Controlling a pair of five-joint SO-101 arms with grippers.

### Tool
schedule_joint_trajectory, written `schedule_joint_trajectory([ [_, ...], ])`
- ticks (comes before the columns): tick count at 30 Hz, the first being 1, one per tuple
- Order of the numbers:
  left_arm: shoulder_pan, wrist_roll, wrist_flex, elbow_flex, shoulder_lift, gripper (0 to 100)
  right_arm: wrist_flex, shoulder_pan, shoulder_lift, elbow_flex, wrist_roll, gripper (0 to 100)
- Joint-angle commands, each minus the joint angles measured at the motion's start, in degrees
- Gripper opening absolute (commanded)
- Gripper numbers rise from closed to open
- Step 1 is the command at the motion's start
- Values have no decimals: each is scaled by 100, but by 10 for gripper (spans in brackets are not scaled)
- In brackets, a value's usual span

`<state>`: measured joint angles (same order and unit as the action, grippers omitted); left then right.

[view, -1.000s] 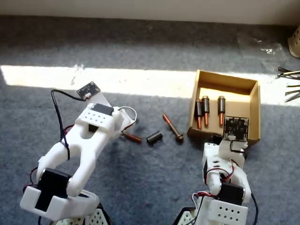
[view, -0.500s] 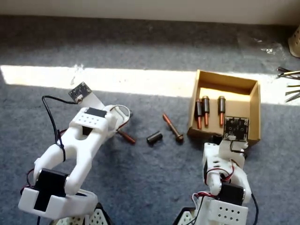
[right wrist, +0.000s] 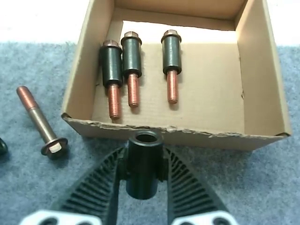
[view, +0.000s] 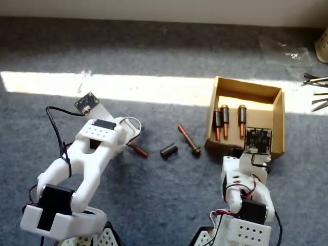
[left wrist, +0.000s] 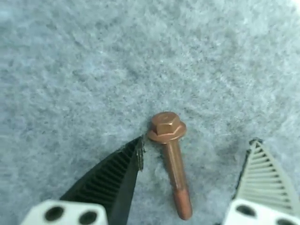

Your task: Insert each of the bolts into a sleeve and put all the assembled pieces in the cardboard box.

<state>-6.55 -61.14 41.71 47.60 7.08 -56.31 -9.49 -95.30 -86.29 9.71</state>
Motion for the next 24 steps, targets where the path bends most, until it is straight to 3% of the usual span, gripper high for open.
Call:
schedule_joint_trajectory([
  [1, 57, -18, -62, -31, 207, 287, 136, -22, -57, 66, 0, 4],
  [8, 66, -9, -79, -40, 207, 35, 127, -40, -57, 66, 0, 4],
  [13, 66, 79, -79, -40, 207, 22, 127, -48, -57, 66, 0, 4],
  [24, 48, 1723, -44, -31, 207, 24, 127, -31, -57, 66, -18, 4],
])
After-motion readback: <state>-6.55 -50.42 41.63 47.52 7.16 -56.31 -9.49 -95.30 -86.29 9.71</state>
